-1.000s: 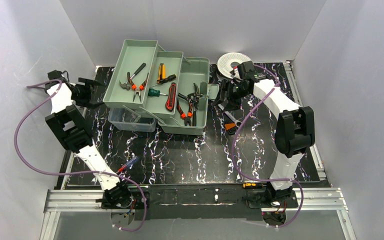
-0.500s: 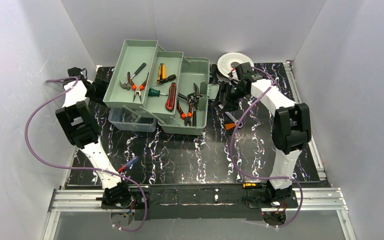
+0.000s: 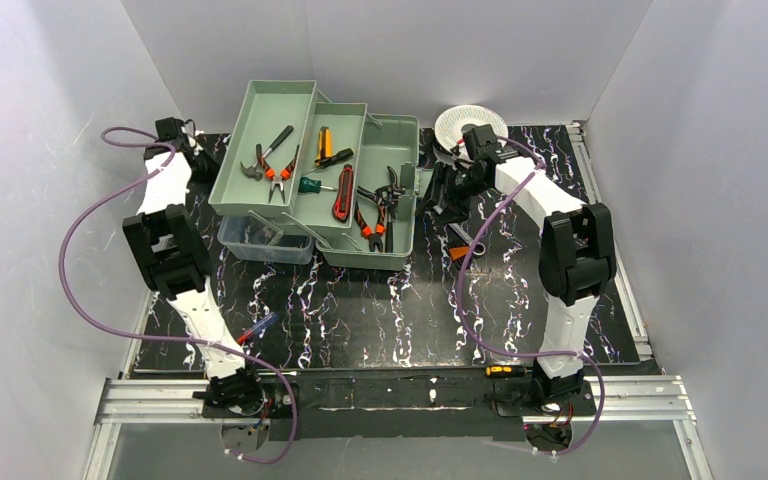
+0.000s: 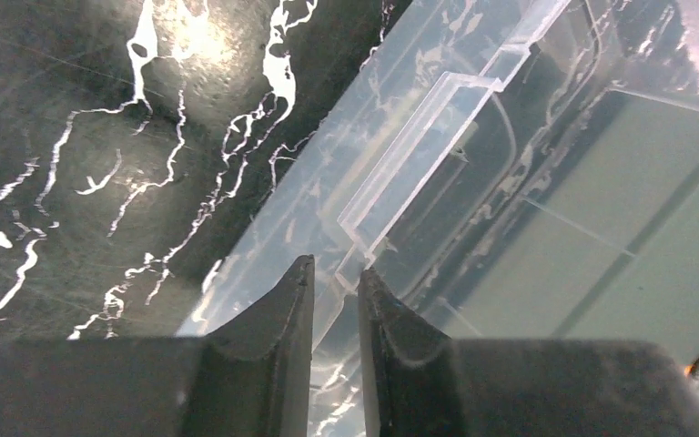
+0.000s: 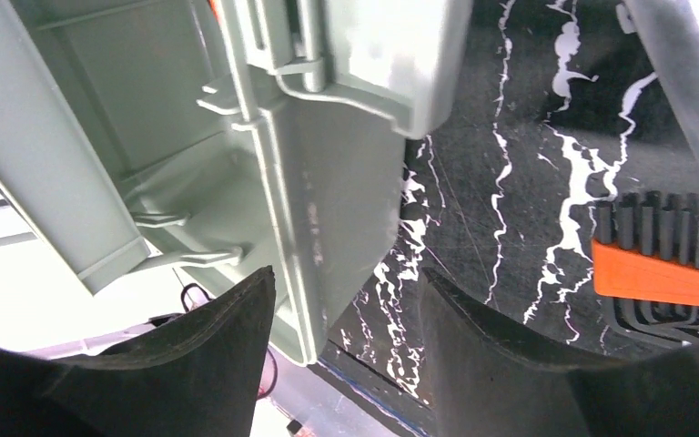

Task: Pack the tool kit

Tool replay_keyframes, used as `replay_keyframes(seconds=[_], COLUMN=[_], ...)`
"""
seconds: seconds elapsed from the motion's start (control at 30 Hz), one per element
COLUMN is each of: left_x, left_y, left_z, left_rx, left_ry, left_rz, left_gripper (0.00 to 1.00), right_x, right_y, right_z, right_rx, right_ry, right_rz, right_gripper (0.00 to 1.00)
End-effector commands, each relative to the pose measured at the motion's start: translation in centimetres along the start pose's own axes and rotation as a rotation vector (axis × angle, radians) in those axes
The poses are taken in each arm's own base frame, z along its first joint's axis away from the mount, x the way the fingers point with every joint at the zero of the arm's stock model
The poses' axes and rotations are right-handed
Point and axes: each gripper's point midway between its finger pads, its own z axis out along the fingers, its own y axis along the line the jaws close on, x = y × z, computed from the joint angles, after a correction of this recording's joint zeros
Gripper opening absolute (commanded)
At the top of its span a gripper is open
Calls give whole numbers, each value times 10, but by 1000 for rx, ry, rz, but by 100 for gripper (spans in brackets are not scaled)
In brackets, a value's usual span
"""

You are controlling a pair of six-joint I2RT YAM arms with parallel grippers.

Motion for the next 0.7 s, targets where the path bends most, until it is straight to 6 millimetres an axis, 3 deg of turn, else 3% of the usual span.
replay_keyframes(seconds=[0.0, 0.07, 0.33, 0.5, 0.67], left_x=[15, 20, 22, 25, 11], left_y=[-9, -4, 6, -5, -22], left_z=[-24, -29, -46, -67, -96], left_rx=[-69, -134, -179, -119, -107], left_ry=[-96, -132, -259, -306, -380], left_rz=[108, 182, 359, 440, 453], left_gripper=[7, 0, 0, 0, 0], right_x=[-9, -9, -6, -3, -1], right_y=[39, 36, 24, 20, 16], right_z=[-22, -22, -23, -29, -33], right_rx=[-72, -49, 32, 52, 69], right_ry=[-62, -64, -95, -115, -135], right_rz=[-50, -54, -77, -96, -89], right_gripper=[65, 65, 65, 65, 65])
